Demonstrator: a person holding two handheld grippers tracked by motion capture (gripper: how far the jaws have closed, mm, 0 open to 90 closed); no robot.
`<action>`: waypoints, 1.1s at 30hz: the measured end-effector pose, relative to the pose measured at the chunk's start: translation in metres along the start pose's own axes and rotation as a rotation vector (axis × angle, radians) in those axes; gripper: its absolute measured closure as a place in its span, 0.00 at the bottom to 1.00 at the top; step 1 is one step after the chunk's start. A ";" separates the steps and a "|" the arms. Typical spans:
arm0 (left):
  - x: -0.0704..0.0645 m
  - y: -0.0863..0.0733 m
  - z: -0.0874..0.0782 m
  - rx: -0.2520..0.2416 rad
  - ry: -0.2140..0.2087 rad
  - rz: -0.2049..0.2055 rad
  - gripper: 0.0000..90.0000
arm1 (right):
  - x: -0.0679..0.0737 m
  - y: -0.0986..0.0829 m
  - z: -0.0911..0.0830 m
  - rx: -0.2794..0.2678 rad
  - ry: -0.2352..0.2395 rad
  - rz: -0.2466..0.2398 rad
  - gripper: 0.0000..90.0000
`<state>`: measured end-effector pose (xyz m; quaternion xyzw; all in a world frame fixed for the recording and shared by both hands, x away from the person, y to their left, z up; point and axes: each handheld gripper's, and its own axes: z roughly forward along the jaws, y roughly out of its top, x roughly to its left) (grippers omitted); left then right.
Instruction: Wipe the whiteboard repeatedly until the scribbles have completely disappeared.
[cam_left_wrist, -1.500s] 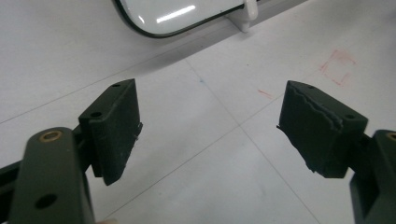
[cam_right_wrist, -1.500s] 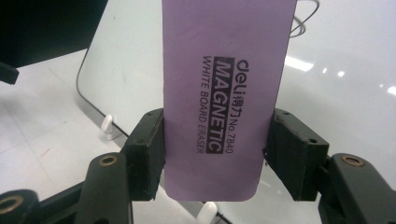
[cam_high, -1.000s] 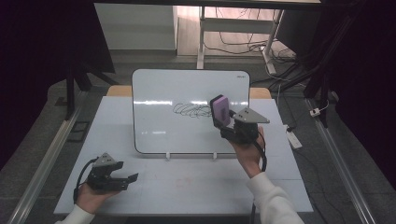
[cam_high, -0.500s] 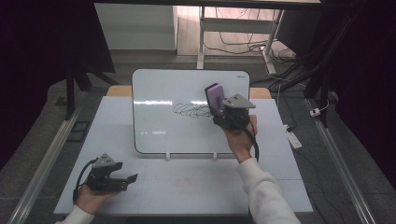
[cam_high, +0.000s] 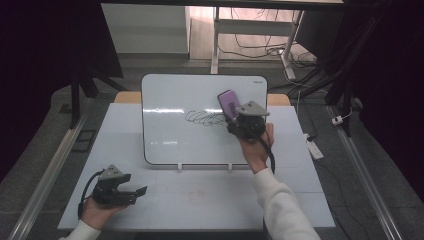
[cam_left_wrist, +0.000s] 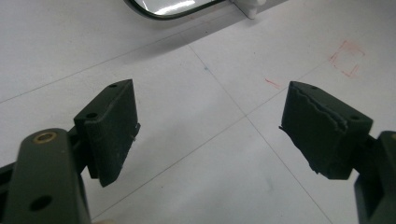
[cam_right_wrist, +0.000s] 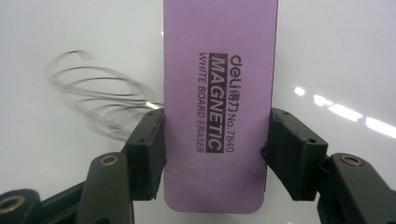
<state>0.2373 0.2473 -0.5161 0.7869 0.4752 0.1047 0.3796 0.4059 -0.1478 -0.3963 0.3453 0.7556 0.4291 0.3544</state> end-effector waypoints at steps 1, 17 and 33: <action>0.000 0.000 0.000 0.000 0.001 -0.002 0.21 | -0.004 -0.001 -0.002 0.000 -0.003 0.020 0.45; 0.001 -0.001 -0.002 -0.006 0.000 -0.003 0.21 | 0.033 -0.003 0.012 0.000 0.072 -0.036 0.45; 0.002 -0.002 -0.002 -0.006 0.004 -0.005 0.21 | 0.077 0.006 0.033 -0.032 0.187 -0.075 0.45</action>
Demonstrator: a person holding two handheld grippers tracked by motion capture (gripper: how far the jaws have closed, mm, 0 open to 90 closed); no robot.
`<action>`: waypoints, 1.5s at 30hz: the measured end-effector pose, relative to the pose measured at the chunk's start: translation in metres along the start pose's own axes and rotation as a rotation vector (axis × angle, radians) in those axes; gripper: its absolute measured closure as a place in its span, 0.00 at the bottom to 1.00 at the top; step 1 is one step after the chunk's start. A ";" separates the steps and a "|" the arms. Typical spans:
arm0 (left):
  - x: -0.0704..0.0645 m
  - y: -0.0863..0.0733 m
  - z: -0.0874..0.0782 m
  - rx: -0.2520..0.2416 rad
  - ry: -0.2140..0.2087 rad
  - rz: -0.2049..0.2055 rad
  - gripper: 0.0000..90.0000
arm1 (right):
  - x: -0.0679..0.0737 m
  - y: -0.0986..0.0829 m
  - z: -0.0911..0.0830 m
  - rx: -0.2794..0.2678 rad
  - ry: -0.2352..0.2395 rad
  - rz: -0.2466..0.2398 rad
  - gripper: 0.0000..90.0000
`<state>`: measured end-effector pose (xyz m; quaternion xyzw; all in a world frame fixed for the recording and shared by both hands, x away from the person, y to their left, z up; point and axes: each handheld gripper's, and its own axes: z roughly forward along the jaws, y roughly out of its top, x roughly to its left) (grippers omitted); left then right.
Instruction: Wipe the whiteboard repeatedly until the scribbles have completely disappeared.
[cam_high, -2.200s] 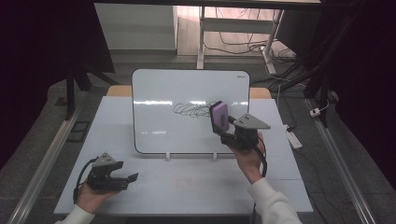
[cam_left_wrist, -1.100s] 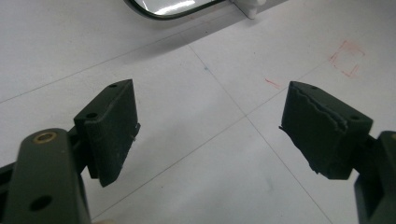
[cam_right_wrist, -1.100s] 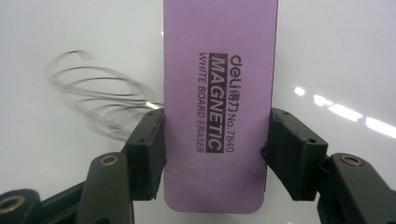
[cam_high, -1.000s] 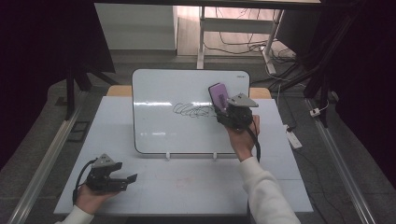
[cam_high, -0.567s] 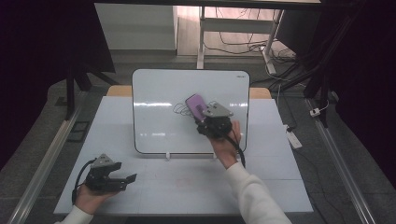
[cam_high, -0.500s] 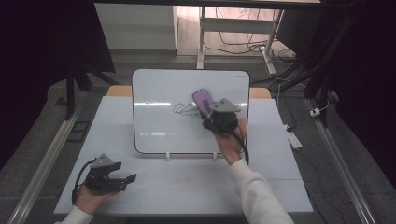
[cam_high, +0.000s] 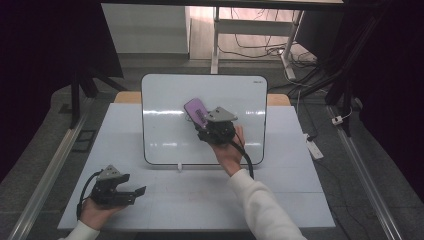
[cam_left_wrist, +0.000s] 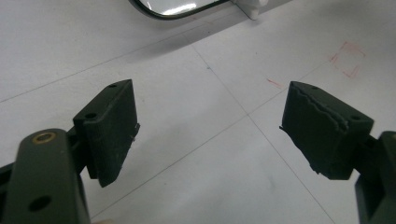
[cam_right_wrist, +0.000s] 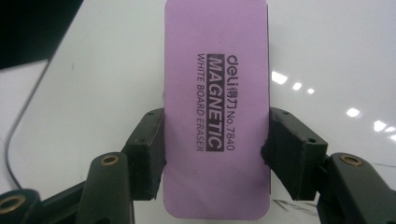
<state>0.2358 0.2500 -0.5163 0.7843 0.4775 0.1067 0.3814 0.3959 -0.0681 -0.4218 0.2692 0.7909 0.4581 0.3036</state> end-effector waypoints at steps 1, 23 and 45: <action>0.000 0.000 0.000 0.000 0.000 0.000 0.21 | -0.003 0.000 -0.002 0.002 0.009 0.011 0.45; 0.001 0.000 0.000 -0.001 0.000 0.000 0.21 | -0.005 -0.001 -0.005 0.026 -0.071 -0.047 0.45; 0.001 0.000 -0.001 -0.004 -0.001 0.002 0.21 | 0.020 0.005 0.012 0.004 -0.048 -0.099 0.46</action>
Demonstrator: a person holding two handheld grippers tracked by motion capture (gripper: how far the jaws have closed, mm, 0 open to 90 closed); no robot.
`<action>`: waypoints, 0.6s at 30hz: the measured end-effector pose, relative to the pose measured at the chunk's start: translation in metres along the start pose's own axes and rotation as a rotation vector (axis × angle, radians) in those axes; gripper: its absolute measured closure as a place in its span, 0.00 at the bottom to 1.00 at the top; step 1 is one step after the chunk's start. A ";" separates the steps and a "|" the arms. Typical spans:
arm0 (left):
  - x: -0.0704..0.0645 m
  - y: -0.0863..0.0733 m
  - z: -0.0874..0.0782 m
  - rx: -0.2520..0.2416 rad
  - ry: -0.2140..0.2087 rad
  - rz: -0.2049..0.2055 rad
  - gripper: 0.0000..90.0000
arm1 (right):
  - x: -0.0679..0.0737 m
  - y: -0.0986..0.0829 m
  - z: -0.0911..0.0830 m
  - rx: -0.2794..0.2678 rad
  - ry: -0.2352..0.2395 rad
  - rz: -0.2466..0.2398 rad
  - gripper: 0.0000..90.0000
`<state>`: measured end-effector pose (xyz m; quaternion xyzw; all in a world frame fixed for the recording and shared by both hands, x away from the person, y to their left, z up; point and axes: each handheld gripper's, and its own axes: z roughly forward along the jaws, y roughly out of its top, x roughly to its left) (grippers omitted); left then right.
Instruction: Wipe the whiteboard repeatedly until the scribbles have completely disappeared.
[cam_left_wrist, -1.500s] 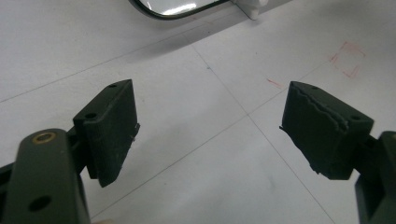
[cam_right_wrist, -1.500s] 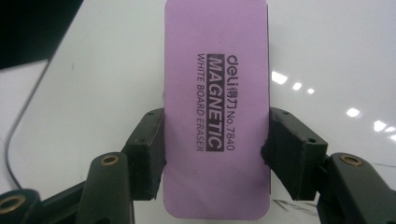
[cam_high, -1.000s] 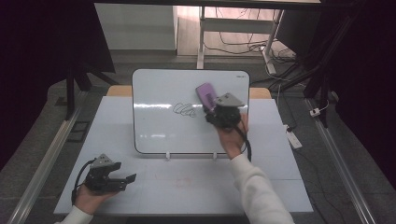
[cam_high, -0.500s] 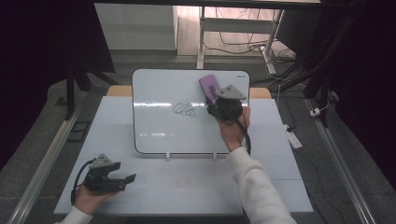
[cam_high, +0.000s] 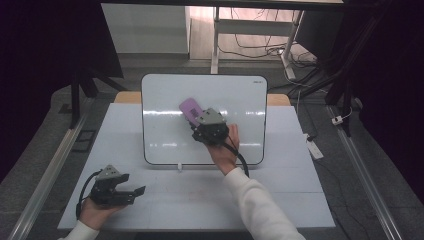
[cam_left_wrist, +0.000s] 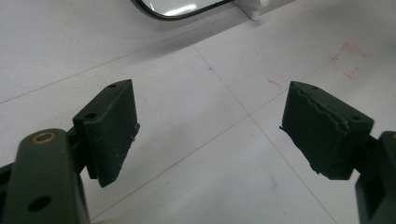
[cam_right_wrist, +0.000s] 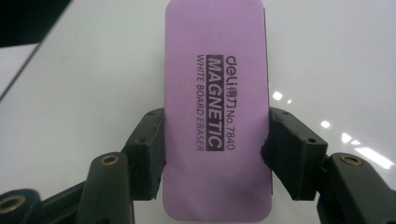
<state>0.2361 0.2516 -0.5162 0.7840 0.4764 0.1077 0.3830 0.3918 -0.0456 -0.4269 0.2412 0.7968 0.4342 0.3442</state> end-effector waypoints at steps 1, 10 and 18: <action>0.000 0.000 0.000 0.000 -0.001 0.001 0.21 | 0.004 -0.001 0.001 0.000 0.000 -0.014 0.46; 0.000 0.000 -0.001 -0.002 0.001 0.000 0.21 | -0.031 -0.007 -0.016 0.002 -0.100 0.053 0.45; 0.000 0.000 -0.001 -0.001 0.001 0.000 0.21 | -0.039 0.005 -0.010 -0.010 -0.124 0.072 0.46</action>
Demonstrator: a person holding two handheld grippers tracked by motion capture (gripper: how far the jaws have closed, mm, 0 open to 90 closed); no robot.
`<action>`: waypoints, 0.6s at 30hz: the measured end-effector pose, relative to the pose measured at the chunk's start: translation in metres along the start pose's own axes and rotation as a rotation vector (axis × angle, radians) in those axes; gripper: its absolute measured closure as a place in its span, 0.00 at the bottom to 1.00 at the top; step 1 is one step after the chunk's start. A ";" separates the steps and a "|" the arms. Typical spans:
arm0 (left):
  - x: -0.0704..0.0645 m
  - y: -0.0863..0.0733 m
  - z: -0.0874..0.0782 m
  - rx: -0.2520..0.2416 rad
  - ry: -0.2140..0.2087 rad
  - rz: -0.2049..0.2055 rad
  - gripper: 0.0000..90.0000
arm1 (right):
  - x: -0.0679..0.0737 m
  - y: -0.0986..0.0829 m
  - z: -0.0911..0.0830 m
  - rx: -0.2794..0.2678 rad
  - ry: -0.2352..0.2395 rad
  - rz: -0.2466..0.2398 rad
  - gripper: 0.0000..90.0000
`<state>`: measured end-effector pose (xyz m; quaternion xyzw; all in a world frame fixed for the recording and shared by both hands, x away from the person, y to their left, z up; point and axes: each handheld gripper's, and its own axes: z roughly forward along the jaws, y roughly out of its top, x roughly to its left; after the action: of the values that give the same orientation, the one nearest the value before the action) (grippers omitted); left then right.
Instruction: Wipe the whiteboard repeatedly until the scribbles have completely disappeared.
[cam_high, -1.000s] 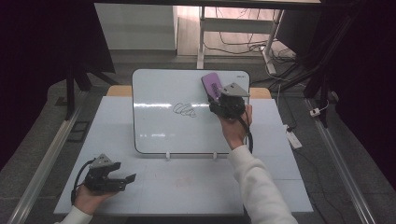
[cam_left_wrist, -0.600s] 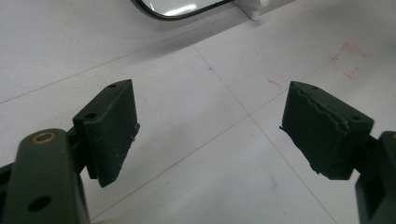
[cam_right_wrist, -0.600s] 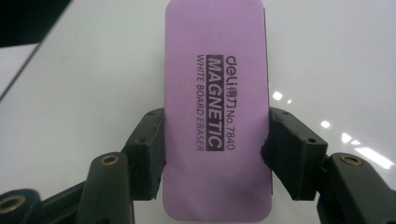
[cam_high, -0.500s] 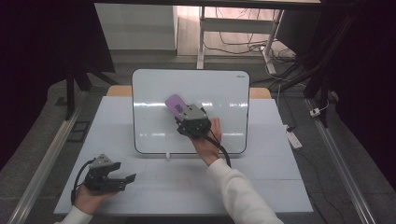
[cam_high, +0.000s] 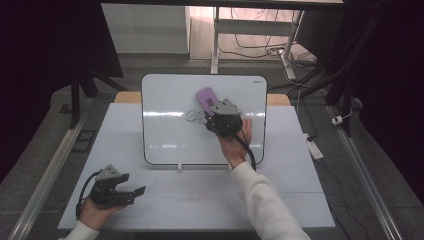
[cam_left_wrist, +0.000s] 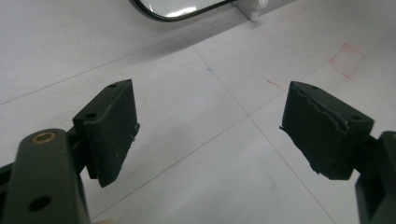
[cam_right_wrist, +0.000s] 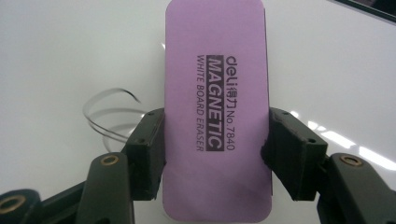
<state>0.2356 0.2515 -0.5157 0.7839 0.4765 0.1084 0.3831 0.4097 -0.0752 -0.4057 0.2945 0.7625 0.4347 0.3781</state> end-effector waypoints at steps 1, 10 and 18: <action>0.000 0.000 0.000 0.000 0.000 0.000 0.21 | 0.006 0.002 0.002 -0.003 0.015 -0.007 0.46; 0.000 -0.001 0.000 -0.002 0.002 -0.004 0.21 | 0.063 0.006 0.021 -0.014 0.155 -0.073 0.46; 0.001 -0.001 0.000 0.000 0.002 -0.003 0.21 | 0.035 0.008 0.013 -0.015 0.096 -0.036 0.45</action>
<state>0.2353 0.2522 -0.5164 0.7829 0.4782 0.1086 0.3829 0.4022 -0.0385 -0.4140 0.2568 0.7817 0.4470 0.3510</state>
